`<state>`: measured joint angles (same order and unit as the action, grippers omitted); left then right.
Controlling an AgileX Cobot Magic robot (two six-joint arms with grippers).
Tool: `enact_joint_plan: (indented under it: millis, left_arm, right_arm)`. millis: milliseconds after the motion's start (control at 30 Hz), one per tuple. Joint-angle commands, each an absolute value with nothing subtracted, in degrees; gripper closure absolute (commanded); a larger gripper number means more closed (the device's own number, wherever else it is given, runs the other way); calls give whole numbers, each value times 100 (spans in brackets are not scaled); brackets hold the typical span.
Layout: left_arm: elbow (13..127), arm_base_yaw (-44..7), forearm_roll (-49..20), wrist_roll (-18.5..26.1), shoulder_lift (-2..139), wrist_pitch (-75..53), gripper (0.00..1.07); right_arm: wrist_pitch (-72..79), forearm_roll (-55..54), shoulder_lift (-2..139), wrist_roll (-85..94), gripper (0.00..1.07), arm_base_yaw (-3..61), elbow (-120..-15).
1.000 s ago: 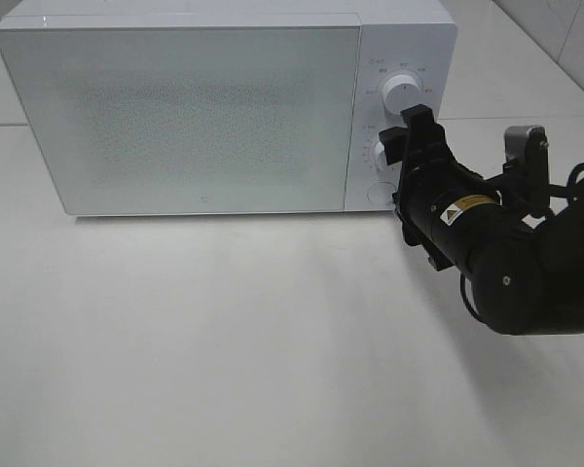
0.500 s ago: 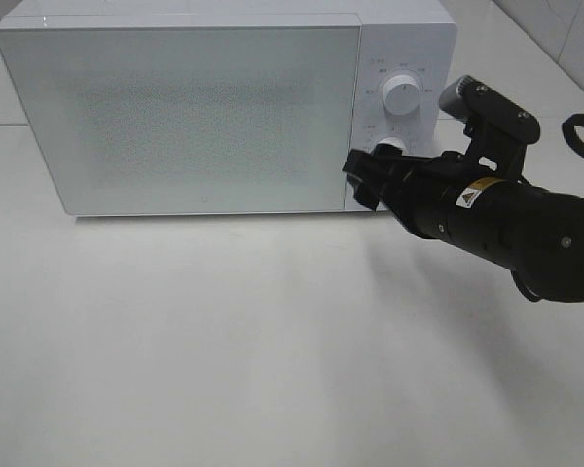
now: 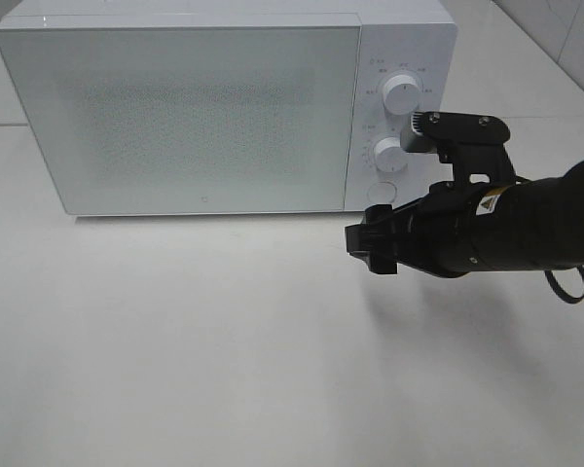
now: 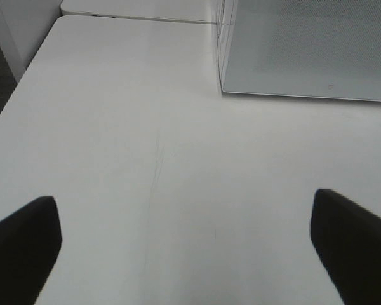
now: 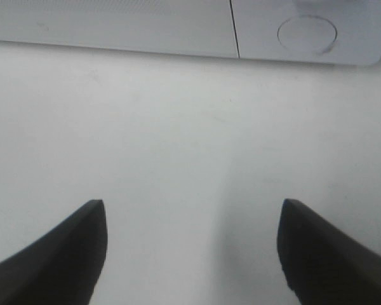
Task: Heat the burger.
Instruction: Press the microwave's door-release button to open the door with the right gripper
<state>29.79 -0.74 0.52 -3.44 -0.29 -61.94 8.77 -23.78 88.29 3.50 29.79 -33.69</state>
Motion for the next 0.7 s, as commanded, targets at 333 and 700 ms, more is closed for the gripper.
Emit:
enact_joint_plan:
  millis: [333, 700]
  left_arm:
    - [2968, -52, 0, -350, -120, -6119, 5]
    - [2968, -52, 0, -350, -120, -6119, 5]
  right_arm:
    - [-2240, -1318, 7746, 183, 35, 2687, -3994]
    - [-3317, -728, 6159, -332, 35, 2687, -4034]
